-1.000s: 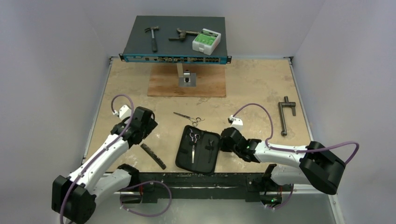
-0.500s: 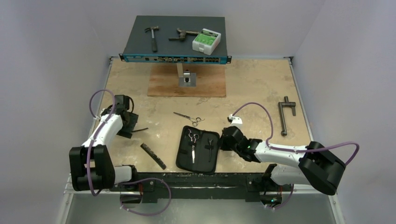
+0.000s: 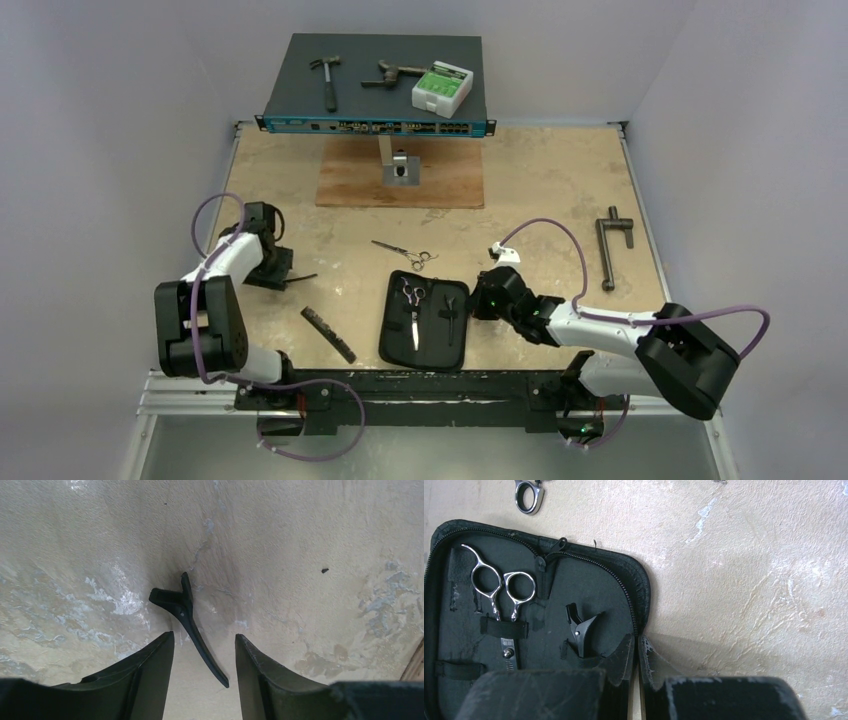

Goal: Sort the hair-cutting tools
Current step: Pick up the haircut tool at the center of the board.

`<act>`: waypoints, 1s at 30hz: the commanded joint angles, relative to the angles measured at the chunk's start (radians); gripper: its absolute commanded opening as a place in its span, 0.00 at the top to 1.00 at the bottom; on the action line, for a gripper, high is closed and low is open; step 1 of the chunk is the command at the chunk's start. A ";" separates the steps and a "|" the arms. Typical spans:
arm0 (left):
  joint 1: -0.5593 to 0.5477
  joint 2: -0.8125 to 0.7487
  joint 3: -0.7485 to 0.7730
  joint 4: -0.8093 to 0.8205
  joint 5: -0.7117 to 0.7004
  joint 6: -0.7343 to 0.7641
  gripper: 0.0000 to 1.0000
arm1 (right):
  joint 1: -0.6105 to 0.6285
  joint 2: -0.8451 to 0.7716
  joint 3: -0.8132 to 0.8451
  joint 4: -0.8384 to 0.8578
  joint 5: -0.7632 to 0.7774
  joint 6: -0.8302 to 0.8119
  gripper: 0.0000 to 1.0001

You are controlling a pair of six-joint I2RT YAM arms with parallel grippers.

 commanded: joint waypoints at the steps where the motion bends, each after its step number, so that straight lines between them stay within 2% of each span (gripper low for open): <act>1: 0.010 0.039 -0.021 0.038 0.015 -0.037 0.54 | -0.010 -0.015 0.000 0.023 -0.013 -0.026 1.00; 4: 0.010 0.053 -0.035 0.059 0.027 -0.040 0.61 | -0.010 -0.023 0.001 0.015 -0.013 -0.026 1.00; 8: 0.010 0.061 -0.023 0.053 0.031 -0.030 0.78 | -0.011 -0.032 -0.001 0.008 -0.011 -0.021 1.00; 10: 0.013 0.063 -0.020 0.055 0.037 -0.019 1.00 | -0.011 -0.032 0.003 0.002 -0.010 -0.022 1.00; 15: 0.020 0.018 -0.026 0.068 0.063 0.032 1.00 | -0.012 -0.039 0.015 -0.017 0.003 -0.017 1.00; 19: -0.019 -0.155 -0.029 0.044 0.065 0.108 1.00 | -0.012 -0.034 0.028 -0.030 0.011 -0.011 1.00; 25: -0.277 -0.443 -0.001 -0.083 -0.014 0.217 1.00 | -0.013 -0.017 0.052 -0.048 0.027 -0.028 1.00; 30: -0.532 -0.632 -0.086 -0.035 -0.016 0.265 1.00 | -0.013 0.002 0.072 -0.070 0.035 -0.046 1.00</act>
